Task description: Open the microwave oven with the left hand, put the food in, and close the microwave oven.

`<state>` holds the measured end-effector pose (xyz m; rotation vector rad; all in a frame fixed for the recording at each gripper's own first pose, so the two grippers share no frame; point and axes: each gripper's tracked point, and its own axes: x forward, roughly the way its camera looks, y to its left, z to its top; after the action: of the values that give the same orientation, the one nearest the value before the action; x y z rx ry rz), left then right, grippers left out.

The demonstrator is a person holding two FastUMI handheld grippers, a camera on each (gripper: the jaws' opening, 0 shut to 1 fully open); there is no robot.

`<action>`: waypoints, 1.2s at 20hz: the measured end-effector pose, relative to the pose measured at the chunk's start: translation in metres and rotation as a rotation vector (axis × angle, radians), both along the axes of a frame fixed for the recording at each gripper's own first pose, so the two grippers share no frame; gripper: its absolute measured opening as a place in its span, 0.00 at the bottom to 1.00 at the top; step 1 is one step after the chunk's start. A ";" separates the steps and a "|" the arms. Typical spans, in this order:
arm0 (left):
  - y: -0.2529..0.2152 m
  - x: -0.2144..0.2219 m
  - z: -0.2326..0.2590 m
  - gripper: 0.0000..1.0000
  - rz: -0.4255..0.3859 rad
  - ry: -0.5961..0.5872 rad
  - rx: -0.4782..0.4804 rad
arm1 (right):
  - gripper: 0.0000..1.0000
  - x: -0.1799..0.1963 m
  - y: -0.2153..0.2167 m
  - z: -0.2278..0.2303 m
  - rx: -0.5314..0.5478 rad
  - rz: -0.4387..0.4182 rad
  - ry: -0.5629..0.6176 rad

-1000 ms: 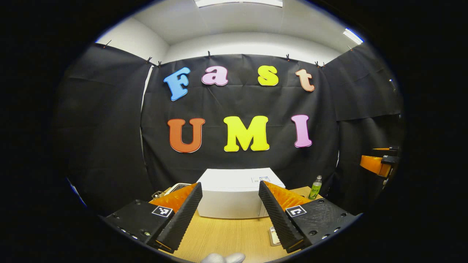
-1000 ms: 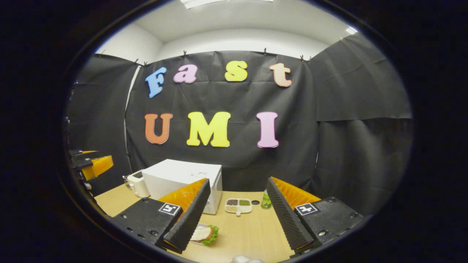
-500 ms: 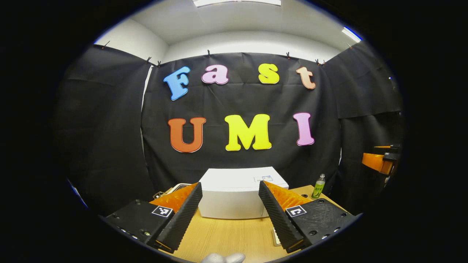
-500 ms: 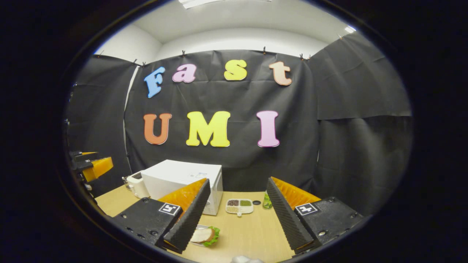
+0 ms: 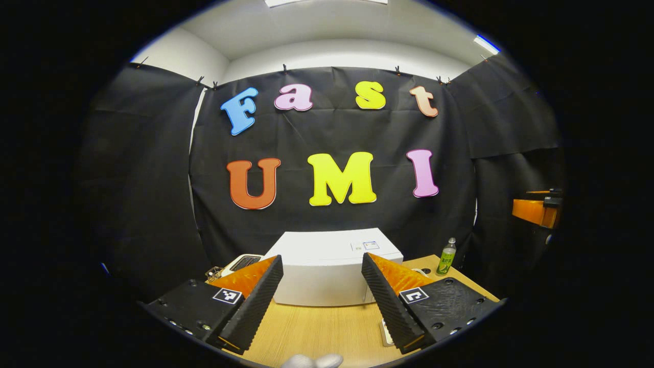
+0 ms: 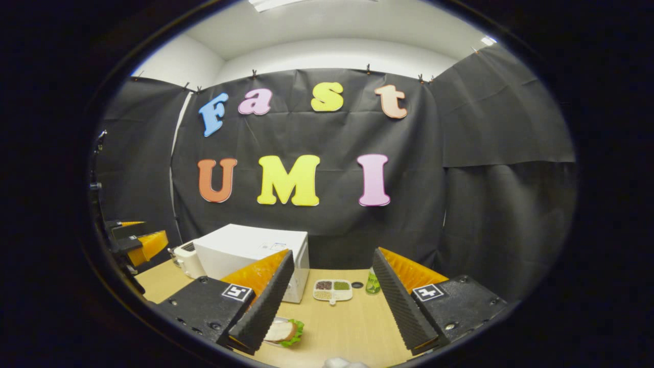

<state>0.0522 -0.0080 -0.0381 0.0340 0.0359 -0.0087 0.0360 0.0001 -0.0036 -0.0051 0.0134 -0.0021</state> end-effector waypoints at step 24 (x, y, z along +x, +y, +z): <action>-0.119 0.199 -0.214 0.90 -0.091 0.173 -0.056 | 0.93 0.023 -0.046 -0.023 -0.092 -0.034 0.136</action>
<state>0.2516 -0.1267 -0.2516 -0.0212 0.2070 -0.1038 0.0590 -0.0459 -0.0263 -0.0969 0.1489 -0.0367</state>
